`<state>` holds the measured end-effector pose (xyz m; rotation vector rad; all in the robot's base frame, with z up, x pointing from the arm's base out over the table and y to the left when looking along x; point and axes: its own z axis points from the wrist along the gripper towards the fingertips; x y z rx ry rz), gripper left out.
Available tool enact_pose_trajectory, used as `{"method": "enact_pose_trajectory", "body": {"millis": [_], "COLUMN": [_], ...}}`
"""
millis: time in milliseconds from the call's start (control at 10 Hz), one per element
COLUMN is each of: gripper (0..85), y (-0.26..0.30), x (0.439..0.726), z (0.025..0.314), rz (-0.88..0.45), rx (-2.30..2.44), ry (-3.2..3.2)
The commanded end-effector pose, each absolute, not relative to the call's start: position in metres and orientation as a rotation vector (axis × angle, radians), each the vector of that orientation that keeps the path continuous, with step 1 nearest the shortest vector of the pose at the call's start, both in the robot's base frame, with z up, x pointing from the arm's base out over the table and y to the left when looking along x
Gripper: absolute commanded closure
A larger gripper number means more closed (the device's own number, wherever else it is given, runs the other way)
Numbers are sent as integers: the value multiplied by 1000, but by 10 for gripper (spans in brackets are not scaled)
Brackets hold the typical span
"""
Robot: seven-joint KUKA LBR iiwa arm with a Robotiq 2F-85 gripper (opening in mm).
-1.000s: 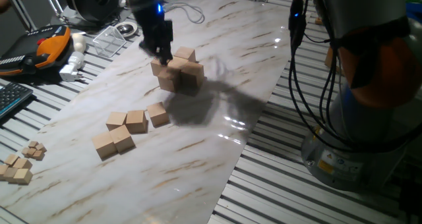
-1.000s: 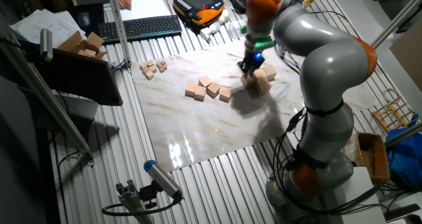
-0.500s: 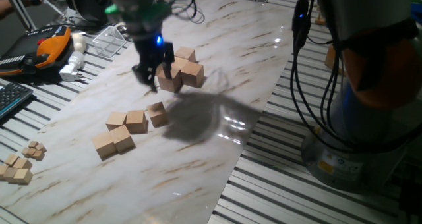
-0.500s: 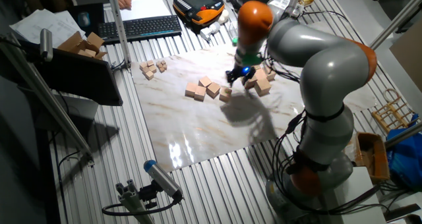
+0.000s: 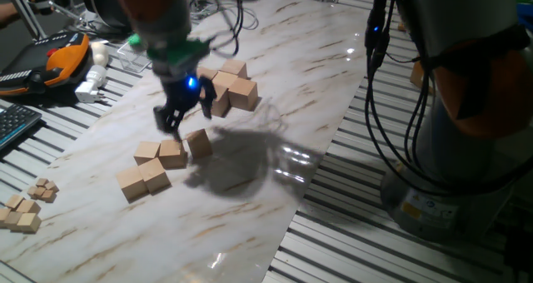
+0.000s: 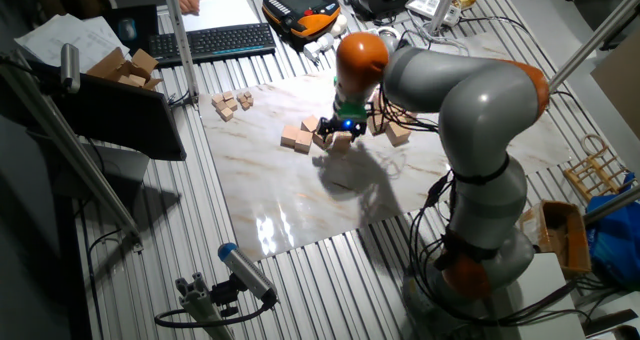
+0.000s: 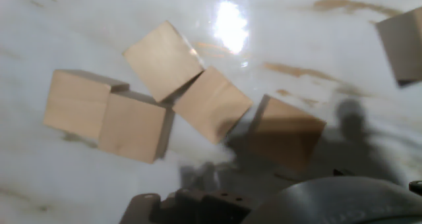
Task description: Stack the blocks into a cross shape
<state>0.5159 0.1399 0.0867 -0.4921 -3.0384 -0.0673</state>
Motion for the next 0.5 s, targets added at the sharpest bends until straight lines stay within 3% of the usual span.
{"method": "enact_pose_trajectory", "body": {"millis": [0, 400], "gripper": [0, 0], "y": [141, 135], "x": [513, 511], "z": [64, 56], "rz": [-58, -33], "rx": [-495, -467], "ry": [-3039, -3061]}}
